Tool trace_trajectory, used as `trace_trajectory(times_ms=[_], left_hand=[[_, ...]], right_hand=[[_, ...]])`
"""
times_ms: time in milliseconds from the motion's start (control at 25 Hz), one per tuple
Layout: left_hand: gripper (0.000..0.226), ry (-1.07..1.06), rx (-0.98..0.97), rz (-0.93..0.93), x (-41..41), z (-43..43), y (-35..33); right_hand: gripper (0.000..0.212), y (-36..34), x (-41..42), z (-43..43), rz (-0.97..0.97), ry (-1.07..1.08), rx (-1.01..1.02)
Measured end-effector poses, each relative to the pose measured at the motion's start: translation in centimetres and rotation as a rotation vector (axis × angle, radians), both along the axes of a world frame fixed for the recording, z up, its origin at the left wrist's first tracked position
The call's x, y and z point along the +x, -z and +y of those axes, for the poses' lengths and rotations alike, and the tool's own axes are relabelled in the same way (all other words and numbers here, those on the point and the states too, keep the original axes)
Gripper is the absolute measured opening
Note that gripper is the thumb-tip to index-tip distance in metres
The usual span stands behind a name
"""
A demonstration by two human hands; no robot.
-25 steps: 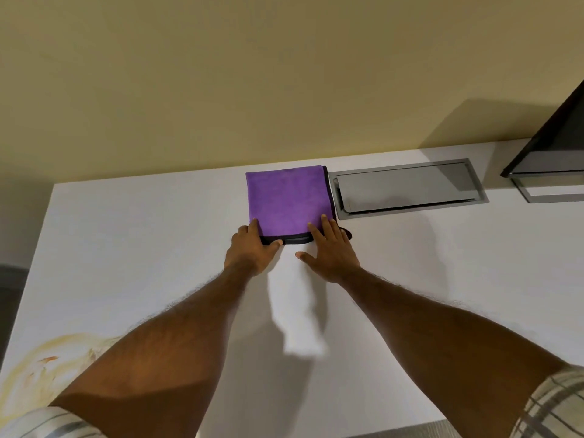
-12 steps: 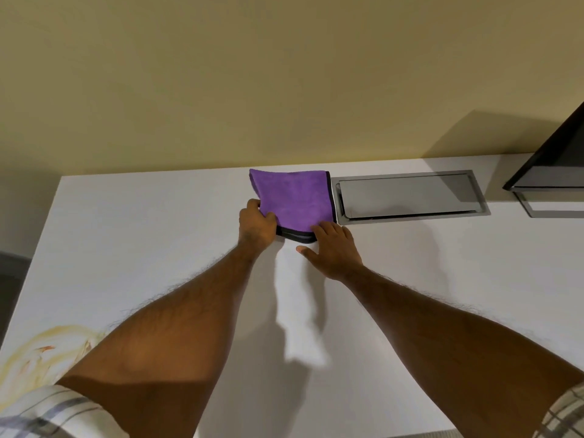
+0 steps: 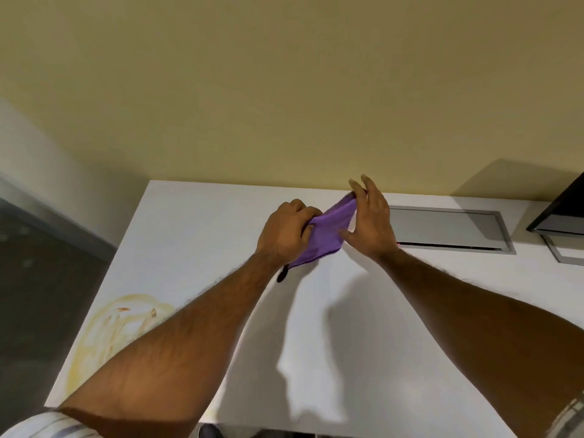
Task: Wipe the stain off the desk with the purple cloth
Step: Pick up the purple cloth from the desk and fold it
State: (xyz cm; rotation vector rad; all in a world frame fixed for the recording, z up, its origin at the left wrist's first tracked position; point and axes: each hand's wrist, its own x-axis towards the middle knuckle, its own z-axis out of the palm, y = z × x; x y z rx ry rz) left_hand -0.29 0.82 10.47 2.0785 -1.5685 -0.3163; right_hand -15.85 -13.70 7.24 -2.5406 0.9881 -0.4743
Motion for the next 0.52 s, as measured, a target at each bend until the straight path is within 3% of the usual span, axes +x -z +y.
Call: trace_trajectory(times_ms=[80, 160, 280, 400, 520], left_hand=[[0.035, 0.009, -0.014, -0.071, 0.2, 2.4, -1.2], [0.033, -0.008, -0.025, -0.105, 0.2, 5.1, -2.1], [0.034, -0.069, -0.044, -0.087, 0.3, 9.8, -3.6], [0.033, -0.149, -0.074, 0.005, 0.1, 15.1, -4.7], [0.026, -0.259, -0.162, 0.077, -0.1, 20.5, -4.8]], right_hand=[[0.092, -0.7, 0.1, 1.4, 0.043, -0.124, -0.174], [0.063, -1.0, 0.1, 3.3, 0.073, -0.183, -0.266], [0.024, -1.8, -0.1, 6.7, 0.034, -0.160, -0.234], [0.014, -3.1, 0.3, 10.4, -0.064, -0.155, -0.121], [0.020, -4.7, 1.4, 14.4, -0.220, -0.131, 0.058]])
